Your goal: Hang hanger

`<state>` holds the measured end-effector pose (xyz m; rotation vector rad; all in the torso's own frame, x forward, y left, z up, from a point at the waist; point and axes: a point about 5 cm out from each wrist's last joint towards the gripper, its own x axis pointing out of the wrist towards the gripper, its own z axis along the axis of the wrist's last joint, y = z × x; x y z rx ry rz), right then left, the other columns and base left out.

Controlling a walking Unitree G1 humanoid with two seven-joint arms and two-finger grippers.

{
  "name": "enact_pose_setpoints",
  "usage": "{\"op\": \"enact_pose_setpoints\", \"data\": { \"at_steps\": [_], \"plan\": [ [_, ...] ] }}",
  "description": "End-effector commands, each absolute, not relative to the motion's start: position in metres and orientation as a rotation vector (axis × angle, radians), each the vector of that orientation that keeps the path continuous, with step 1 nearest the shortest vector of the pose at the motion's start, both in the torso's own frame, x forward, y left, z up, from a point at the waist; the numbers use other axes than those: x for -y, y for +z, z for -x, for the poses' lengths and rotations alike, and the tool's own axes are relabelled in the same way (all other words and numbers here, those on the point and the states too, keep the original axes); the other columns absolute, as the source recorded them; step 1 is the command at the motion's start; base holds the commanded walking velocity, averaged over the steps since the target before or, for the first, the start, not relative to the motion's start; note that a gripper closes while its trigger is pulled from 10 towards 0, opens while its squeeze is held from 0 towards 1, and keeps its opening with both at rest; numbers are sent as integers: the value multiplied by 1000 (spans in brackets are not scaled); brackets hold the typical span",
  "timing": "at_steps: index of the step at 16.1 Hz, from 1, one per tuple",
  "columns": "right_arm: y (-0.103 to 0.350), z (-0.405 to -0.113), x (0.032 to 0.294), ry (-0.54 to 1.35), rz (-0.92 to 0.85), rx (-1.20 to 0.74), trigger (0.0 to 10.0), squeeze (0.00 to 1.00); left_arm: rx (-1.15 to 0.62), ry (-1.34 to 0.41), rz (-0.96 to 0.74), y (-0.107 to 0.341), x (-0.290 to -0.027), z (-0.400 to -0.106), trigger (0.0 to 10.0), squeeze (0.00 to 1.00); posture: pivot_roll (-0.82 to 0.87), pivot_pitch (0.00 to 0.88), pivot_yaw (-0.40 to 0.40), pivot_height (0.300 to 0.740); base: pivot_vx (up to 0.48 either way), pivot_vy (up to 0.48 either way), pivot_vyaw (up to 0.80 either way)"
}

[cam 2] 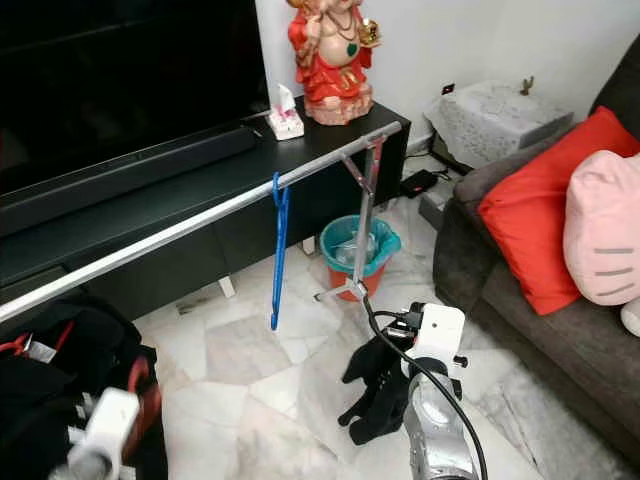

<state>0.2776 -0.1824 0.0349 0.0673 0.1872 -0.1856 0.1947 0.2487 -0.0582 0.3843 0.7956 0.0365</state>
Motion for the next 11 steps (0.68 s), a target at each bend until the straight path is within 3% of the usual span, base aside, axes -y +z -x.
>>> {"op": "enact_pose_setpoints", "data": {
  "at_steps": [1,4,11],
  "plan": [
    [39,-281,180,-182,-62,-162,10000,0,-860,49,-396,-65,-253,-183,10000,0,-123,0,57,732,0,0,0],
    [40,-282,183,-188,-60,-157,10000,0,-1001,82,-368,-79,-259,-155,10000,0,-133,0,58,732,0,0,0],
    [43,-286,181,-186,-63,-152,10000,0,-996,99,-312,-79,-254,-161,10000,0,-107,0,47,732,0,0,0]
  ]
}}
